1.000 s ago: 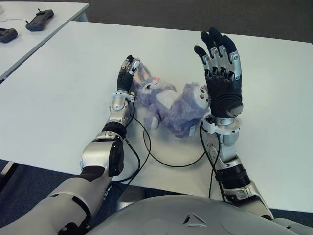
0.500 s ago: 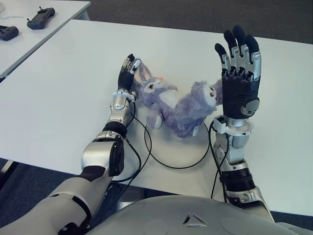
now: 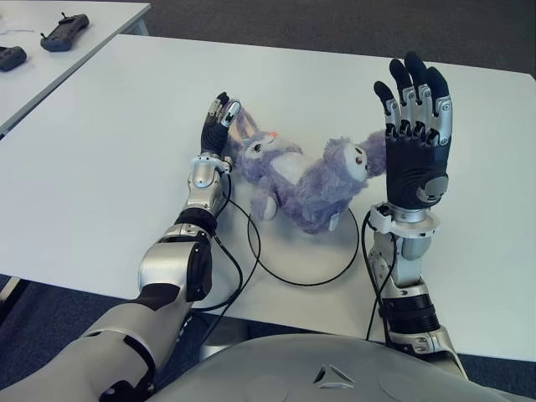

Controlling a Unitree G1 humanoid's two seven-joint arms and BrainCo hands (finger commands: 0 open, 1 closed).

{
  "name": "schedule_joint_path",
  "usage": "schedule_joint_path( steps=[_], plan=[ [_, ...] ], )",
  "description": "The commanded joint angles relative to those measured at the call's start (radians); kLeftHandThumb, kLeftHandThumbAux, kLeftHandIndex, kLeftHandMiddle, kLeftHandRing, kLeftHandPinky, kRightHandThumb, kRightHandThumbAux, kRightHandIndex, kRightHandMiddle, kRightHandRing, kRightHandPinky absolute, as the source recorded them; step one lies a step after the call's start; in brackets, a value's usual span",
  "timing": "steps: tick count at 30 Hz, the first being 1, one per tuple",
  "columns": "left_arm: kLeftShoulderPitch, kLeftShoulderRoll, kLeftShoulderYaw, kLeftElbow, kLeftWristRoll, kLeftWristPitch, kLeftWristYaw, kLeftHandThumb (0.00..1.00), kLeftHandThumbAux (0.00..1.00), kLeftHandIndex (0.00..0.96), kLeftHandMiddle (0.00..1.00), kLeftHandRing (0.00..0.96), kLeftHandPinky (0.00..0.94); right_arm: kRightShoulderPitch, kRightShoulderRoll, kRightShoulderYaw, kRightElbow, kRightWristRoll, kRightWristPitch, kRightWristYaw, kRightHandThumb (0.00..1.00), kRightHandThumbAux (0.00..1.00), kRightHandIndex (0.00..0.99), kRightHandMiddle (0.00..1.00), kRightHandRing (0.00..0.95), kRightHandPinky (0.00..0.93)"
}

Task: Put the doll into the plate.

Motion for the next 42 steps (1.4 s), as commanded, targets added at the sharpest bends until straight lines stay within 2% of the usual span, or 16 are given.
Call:
schedule_joint_path(
  steps=[1, 42],
  plan=[
    [0.257, -0.035, -0.002, 0.165, 0.002, 0.153, 0.014, 0.000, 0.394, 0.000, 0.000, 0.000, 0.000, 0.046, 0.018, -0.011, 0.013, -0.023, -0.001, 0.011, 0.231, 0.301, 0.000, 0.000, 0.000, 0.000],
    [0.251, -0.030, -0.005, 0.168, 0.007, 0.170, 0.017, 0.000, 0.409, 0.000, 0.000, 0.000, 0.000, 0.039, 0.031, -0.020, 0.026, -0.024, -0.001, 0.024, 0.231, 0.301, 0.000, 0.000, 0.000, 0.000]
  ],
)
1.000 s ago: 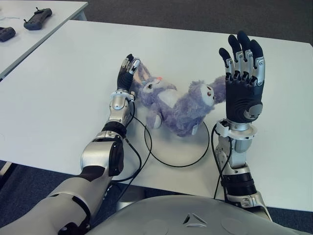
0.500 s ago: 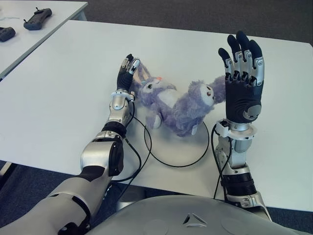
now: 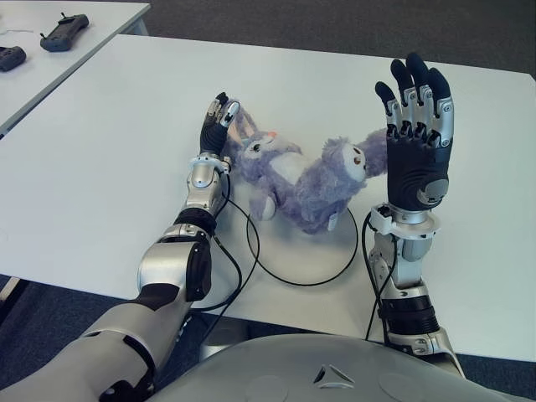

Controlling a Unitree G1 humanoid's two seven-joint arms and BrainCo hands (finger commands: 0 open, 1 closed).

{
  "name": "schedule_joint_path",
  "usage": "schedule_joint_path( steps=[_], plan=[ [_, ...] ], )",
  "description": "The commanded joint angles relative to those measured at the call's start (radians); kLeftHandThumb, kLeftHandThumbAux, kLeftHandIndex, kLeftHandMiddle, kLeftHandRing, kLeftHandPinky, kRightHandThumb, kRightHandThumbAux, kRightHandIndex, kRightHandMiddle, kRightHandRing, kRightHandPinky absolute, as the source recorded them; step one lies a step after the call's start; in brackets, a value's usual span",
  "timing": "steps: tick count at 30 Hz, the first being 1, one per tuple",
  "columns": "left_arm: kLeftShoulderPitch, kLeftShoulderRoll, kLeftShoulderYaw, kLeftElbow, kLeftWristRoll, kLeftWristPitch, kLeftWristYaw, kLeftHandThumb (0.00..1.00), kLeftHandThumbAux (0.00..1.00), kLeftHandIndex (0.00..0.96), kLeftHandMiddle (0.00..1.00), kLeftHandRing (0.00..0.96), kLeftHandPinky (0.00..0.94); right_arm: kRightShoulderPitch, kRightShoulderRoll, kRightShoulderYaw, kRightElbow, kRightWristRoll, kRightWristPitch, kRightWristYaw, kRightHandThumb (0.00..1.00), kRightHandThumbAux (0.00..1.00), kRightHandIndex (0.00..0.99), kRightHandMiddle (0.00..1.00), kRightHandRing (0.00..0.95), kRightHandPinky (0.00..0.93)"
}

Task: Put the doll into the plate.

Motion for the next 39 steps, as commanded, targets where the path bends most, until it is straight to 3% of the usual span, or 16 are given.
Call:
schedule_joint_path(
  steps=[1, 39],
  plan=[
    [0.249, -0.034, -0.004, 0.168, 0.006, 0.169, 0.017, 0.000, 0.409, 0.000, 0.000, 0.000, 0.000, 0.035, 0.019, -0.007, 0.035, -0.012, -0.001, 0.011, 0.231, 0.301, 0.000, 0.000, 0.000, 0.000],
    [0.254, -0.027, -0.024, 0.169, 0.014, 0.162, 0.020, 0.000, 0.388, 0.000, 0.000, 0.000, 0.000, 0.032, 0.028, -0.014, 0.041, -0.012, -0.001, 0.022, 0.231, 0.301, 0.000, 0.000, 0.000, 0.000]
  ],
)
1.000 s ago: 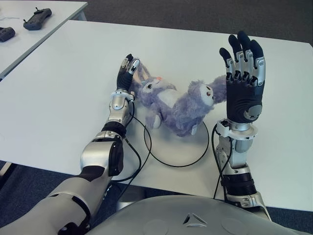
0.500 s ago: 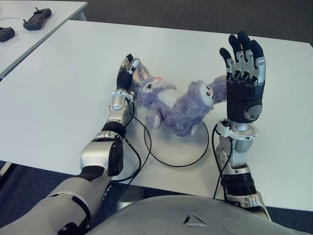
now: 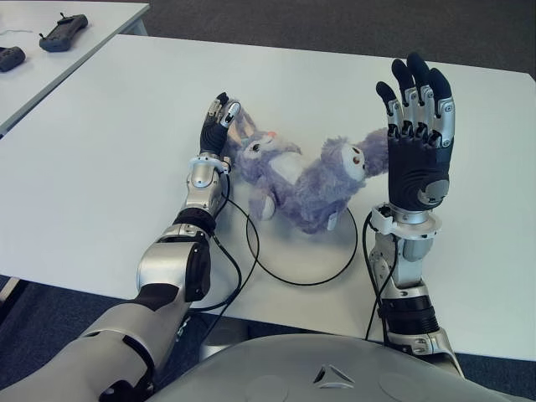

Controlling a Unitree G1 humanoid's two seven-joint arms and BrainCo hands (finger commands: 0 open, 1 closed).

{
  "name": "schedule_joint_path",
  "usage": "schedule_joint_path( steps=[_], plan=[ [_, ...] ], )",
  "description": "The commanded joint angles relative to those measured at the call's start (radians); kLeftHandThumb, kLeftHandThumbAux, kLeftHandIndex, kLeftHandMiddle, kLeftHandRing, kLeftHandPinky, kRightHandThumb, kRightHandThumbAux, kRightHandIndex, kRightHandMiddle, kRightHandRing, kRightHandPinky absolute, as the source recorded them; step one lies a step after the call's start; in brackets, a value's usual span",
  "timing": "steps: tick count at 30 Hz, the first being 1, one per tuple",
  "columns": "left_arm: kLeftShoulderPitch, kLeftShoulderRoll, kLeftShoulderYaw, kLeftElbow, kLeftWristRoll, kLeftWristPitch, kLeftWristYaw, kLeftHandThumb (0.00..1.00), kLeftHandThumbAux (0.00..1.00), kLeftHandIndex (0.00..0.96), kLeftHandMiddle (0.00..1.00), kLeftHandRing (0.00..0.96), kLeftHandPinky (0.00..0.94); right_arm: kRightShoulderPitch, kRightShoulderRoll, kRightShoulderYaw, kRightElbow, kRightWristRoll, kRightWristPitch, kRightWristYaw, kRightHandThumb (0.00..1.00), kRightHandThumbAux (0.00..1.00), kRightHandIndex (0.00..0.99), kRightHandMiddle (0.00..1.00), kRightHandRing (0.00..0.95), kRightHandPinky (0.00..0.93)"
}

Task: Put the doll into the plate.

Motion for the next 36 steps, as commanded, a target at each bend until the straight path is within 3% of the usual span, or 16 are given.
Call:
schedule_joint_path(
  steps=[1, 12, 13, 15, 17, 20, 23, 25, 27, 36],
  plan=[
    [0.252, -0.033, -0.006, 0.169, 0.011, 0.163, 0.019, 0.000, 0.388, 0.000, 0.000, 0.000, 0.000, 0.032, 0.021, -0.003, 0.041, -0.012, -0.001, 0.009, 0.231, 0.301, 0.000, 0.000, 0.000, 0.000],
    [0.253, -0.041, -0.003, 0.165, 0.006, 0.139, 0.028, 0.000, 0.400, 0.000, 0.000, 0.000, 0.000, 0.032, 0.022, -0.003, 0.042, -0.012, -0.001, 0.009, 0.231, 0.301, 0.000, 0.000, 0.000, 0.000],
    [0.254, -0.042, -0.002, 0.166, 0.005, 0.139, 0.028, 0.000, 0.402, 0.000, 0.000, 0.000, 0.000, -0.129, 0.023, -0.116, 0.163, -0.169, 0.046, -0.191, 0.231, 0.301, 0.000, 0.000, 0.000, 0.000],
    [0.256, -0.044, 0.002, 0.167, 0.000, 0.138, 0.026, 0.000, 0.403, 0.000, 0.000, 0.000, 0.000, -0.346, 0.019, -0.255, 0.330, -0.365, 0.111, -0.447, 0.028, 0.574, 0.249, 0.009, 0.000, 0.000],
    [0.255, -0.044, 0.006, 0.167, -0.004, 0.140, 0.024, 0.000, 0.405, 0.000, 0.000, 0.000, 0.000, -0.436, 0.002, -0.281, 0.413, -0.404, 0.129, -0.517, 0.003, 0.613, 0.275, 0.011, 0.000, 0.000],
    [0.252, -0.041, 0.007, 0.167, -0.004, 0.146, 0.026, 0.000, 0.409, 0.000, 0.000, 0.000, 0.000, -0.501, -0.018, -0.279, 0.499, -0.409, 0.124, -0.549, 0.000, 0.597, 0.266, 0.017, 0.000, 0.000],
    [0.252, -0.040, 0.002, 0.166, 0.001, 0.141, 0.029, 0.000, 0.408, 0.000, 0.000, 0.000, 0.000, -0.518, -0.024, -0.279, 0.535, -0.422, 0.113, -0.570, 0.000, 0.581, 0.248, 0.021, 0.000, 0.000],
    [0.252, -0.041, 0.000, 0.165, 0.002, 0.141, 0.027, 0.000, 0.406, 0.000, 0.000, 0.000, 0.000, -0.541, -0.043, -0.283, 0.585, -0.427, 0.113, -0.583, 0.000, 0.548, 0.074, 0.015, 0.000, 0.000],
    [0.251, -0.039, 0.001, 0.165, 0.000, 0.148, 0.025, 0.000, 0.407, 0.000, 0.000, 0.000, 0.000, -0.551, -0.062, -0.286, 0.623, -0.442, 0.123, -0.598, 0.000, 0.542, 0.034, 0.004, 0.000, 0.000],
    [0.253, -0.038, 0.003, 0.166, -0.003, 0.146, 0.022, 0.000, 0.403, 0.000, 0.000, 0.000, 0.000, -0.578, -0.098, -0.287, 0.730, -0.507, 0.156, -0.694, 0.000, 0.548, 0.000, 0.000, 0.000, 0.000]
  ],
)
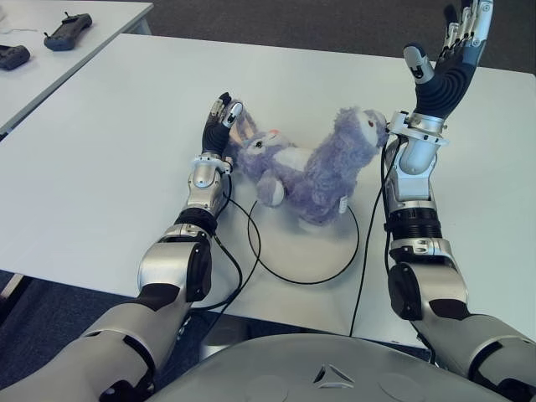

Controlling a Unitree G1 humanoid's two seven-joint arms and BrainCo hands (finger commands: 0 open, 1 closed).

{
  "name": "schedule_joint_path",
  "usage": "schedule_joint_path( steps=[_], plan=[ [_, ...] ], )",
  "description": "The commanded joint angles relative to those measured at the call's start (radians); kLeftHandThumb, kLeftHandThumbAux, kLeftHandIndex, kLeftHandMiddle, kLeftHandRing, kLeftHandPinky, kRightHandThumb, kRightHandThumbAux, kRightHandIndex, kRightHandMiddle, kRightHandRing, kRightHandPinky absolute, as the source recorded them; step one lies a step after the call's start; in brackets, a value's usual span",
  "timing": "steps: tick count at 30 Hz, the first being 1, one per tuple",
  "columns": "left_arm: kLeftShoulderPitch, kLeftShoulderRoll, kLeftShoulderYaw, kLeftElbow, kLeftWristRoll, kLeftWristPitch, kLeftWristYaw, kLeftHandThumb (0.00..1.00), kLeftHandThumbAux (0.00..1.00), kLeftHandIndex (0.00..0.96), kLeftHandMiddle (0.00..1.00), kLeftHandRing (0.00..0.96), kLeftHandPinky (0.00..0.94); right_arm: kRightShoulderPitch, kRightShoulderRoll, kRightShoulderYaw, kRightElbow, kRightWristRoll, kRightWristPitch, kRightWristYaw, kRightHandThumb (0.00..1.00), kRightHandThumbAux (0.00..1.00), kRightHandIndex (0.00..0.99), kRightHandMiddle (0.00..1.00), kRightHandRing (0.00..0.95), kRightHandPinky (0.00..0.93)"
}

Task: Put the doll into the plate.

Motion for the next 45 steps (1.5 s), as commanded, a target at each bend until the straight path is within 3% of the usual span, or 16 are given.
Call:
schedule_joint_path(
  steps=[1, 19, 45],
  plan=[
    [0.253, -0.029, 0.006, 0.166, 0.001, 0.147, 0.022, 0.000, 0.404, 0.000, 0.000, 0.000, 0.000, -0.024, -0.022, -0.018, 0.142, -0.067, 0.060, -0.094, 0.000, 0.548, 0.000, 0.000, 0.000, 0.000],
    [0.254, -0.029, 0.007, 0.167, -0.001, 0.148, 0.017, 0.000, 0.396, 0.000, 0.000, 0.000, 0.000, -0.066, -0.060, -0.005, 0.263, -0.065, 0.116, -0.132, 0.000, 0.562, 0.005, 0.000, 0.000, 0.000],
    [0.257, -0.031, 0.010, 0.168, -0.004, 0.147, 0.018, 0.000, 0.400, 0.000, 0.000, 0.000, 0.000, -0.103, -0.076, 0.005, 0.420, -0.039, 0.090, -0.109, 0.000, 0.548, 0.000, 0.000, 0.000, 0.000]
  ],
)
